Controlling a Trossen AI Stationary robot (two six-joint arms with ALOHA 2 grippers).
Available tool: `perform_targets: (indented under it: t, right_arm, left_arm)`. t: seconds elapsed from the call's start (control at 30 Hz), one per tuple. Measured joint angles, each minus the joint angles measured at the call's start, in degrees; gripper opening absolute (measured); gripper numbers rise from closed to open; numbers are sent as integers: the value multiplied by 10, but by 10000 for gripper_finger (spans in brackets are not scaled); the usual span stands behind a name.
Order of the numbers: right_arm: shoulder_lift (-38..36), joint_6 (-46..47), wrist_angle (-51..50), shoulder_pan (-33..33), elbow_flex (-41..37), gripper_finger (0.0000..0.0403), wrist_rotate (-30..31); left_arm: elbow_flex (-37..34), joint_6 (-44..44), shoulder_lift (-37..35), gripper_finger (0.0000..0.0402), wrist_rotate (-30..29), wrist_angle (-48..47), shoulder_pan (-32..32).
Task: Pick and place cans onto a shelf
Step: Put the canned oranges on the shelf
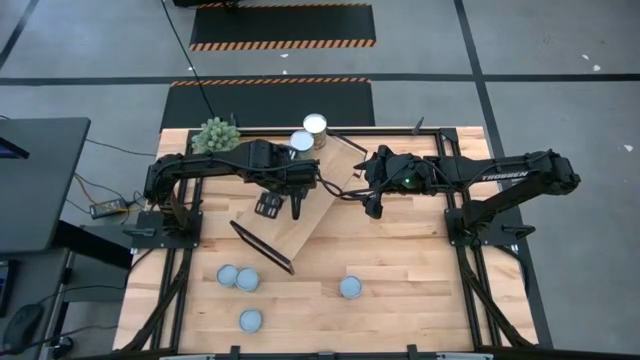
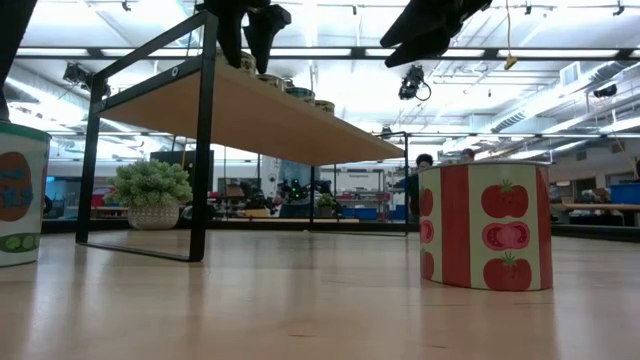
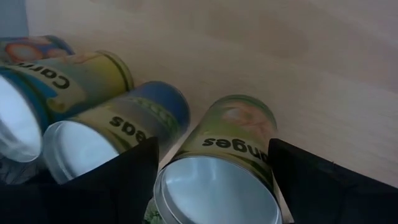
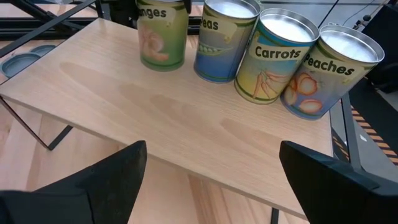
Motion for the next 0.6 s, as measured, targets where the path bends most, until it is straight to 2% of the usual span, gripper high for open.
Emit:
perform_targets:
  t: [0.4, 0.6]
  right_arm:
    - [0, 0, 0, 0, 0, 375, 0]
    - [0, 0, 0, 0, 0, 375, 0]
  left_arm:
    - [0, -4, 0, 306, -33, 1, -1]
    - [12, -25, -3, 306, -20, 2, -2]
